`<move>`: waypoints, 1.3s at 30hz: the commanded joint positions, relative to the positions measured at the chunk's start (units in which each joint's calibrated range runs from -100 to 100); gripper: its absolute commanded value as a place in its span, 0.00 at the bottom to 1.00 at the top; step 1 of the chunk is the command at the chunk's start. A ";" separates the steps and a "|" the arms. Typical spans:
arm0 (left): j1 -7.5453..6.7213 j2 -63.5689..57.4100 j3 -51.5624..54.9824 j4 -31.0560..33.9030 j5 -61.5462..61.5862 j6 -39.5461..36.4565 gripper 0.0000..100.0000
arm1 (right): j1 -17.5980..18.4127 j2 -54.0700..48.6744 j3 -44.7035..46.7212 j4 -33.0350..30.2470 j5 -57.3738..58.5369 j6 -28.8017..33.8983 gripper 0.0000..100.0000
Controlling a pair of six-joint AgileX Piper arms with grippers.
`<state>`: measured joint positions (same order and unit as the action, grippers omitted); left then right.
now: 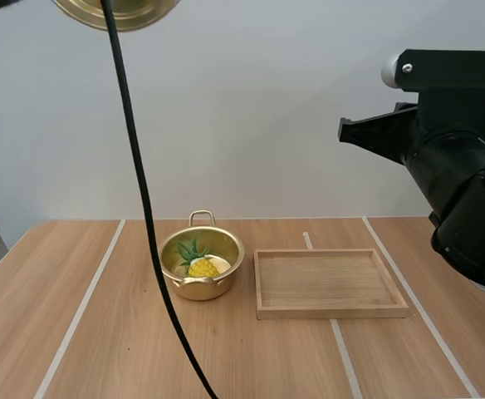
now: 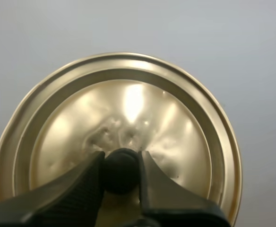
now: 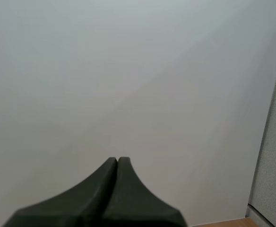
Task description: Open the pot, put the pineapple inside, and close it
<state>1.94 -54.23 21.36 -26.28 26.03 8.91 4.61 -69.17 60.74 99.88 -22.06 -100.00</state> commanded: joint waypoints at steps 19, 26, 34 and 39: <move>0.11 19.74 -0.37 -0.66 36.36 6.48 0.00 | -0.20 -0.56 0.00 0.12 -1.64 0.00 0.00; 0.11 23.20 -0.08 -0.76 40.73 8.89 0.00 | -0.20 -0.56 0.00 0.12 -1.64 0.00 0.00; 0.11 26.96 5.16 -0.76 43.63 12.41 0.00 | -0.20 -0.56 0.00 0.12 -1.64 0.00 0.00; 0.11 28.95 10.27 -1.86 42.40 15.19 0.00 | -0.20 -0.56 0.00 0.12 -1.64 0.00 0.00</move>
<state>1.94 -25.78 29.98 -26.42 70.16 22.64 4.61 -69.17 60.74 99.88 -23.41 -100.00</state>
